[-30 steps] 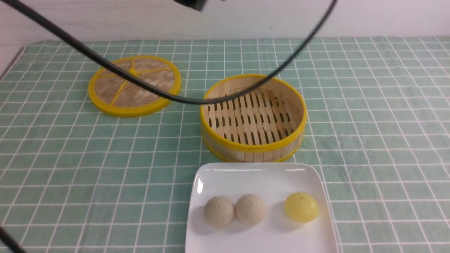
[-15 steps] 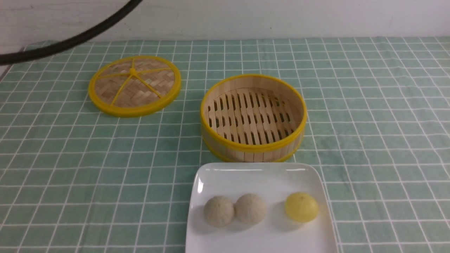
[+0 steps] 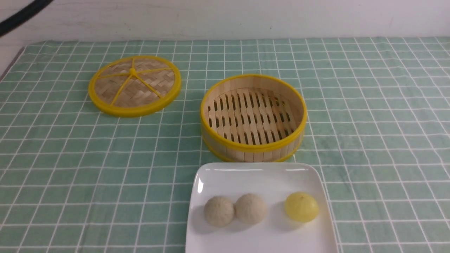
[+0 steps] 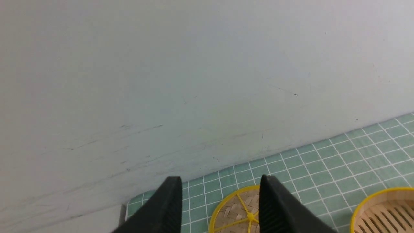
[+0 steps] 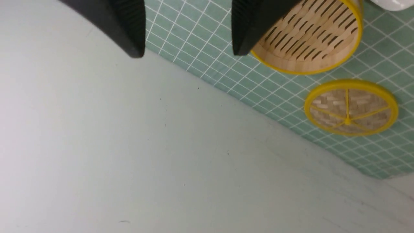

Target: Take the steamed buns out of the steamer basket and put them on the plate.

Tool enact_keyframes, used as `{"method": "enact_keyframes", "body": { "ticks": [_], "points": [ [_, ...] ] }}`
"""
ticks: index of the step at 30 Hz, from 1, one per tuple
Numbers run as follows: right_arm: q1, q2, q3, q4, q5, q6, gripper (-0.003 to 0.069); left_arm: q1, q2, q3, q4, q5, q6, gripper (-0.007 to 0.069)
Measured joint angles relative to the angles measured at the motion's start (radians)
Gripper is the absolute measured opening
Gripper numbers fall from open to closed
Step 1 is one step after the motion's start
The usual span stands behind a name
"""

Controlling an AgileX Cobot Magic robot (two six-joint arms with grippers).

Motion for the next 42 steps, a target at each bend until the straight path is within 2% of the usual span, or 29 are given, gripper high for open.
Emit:
{"method": "enact_keyframes", "body": {
  "ticks": [6, 13, 16, 20, 24, 29, 36, 42],
  "points": [
    [0.000, -0.120, 0.000, -0.005, 0.152, 0.114, 0.0375, 0.000, -0.015, 0.000, -0.017, 0.011, 0.016, 0.0348],
    [0.000, -0.248, 0.037, 0.017, 0.348, 0.121, 0.0375, 0.000, -0.016, 0.000, -0.067, -0.023, 0.021, 0.0348],
    [0.000, -0.318, 0.120, 0.065, 0.368, 0.121, 0.0375, 0.000, -0.016, 0.000, -0.082, -0.042, 0.021, 0.0348],
    [0.000, -0.421, 0.274, 0.097, 0.283, 0.117, 0.0375, 0.000, -0.014, 0.000, -0.084, -0.047, 0.021, 0.0348],
    [0.000, -0.539, 0.468, 0.082, 0.117, 0.098, 0.0375, 0.000, -0.007, 0.000, -0.093, -0.047, 0.021, 0.0347],
    [0.000, -0.635, 0.641, 0.074, 0.016, 0.098, 0.0375, 0.000, -0.004, 0.000, -0.114, -0.047, 0.021, 0.0347],
    [0.000, -0.697, 0.763, 0.062, -0.086, 0.098, 0.0375, 0.000, -0.004, 0.000, -0.117, -0.044, 0.021, 0.0347],
    [0.000, -0.698, 0.833, 0.014, -0.089, 0.114, 0.0375, 0.000, -0.004, 0.010, -0.118, -0.030, 0.021, 0.0347]
  ]
}}
